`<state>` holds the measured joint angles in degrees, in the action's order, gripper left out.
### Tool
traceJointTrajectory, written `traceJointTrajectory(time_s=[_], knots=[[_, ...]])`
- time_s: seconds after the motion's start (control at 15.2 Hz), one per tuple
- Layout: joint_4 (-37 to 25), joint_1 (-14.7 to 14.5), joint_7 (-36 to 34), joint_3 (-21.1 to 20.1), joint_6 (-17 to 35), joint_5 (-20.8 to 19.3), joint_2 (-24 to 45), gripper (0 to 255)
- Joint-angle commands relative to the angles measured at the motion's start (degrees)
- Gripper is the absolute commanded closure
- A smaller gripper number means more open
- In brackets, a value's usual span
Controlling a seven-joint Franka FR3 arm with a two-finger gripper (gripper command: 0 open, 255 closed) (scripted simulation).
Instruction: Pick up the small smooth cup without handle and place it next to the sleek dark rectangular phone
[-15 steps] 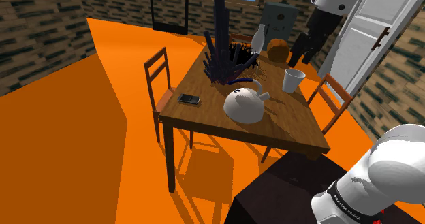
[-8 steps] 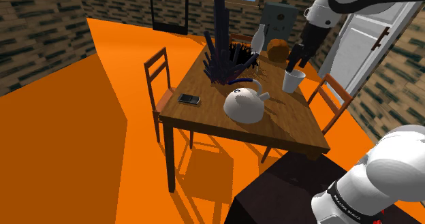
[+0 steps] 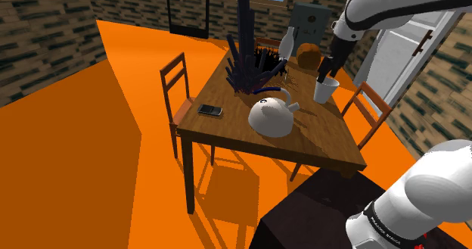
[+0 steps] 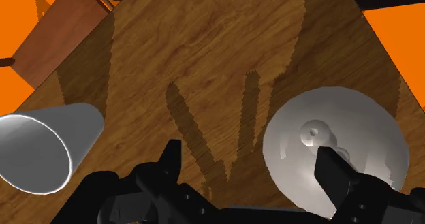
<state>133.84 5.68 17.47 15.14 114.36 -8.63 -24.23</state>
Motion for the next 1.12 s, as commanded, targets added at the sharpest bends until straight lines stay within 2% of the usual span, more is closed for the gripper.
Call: traceJointTrajectory(time_s=[0.0,0.46,1.06], knots=[[-1.11,0.48,2.02,1.58,2.37,-0.71,3.44,0],[-8.32,1.95,9.27,6.42,8.56,-0.64,16.69,0],[-22.39,5.75,19.31,9.83,13.3,4.07,35.45,0]])
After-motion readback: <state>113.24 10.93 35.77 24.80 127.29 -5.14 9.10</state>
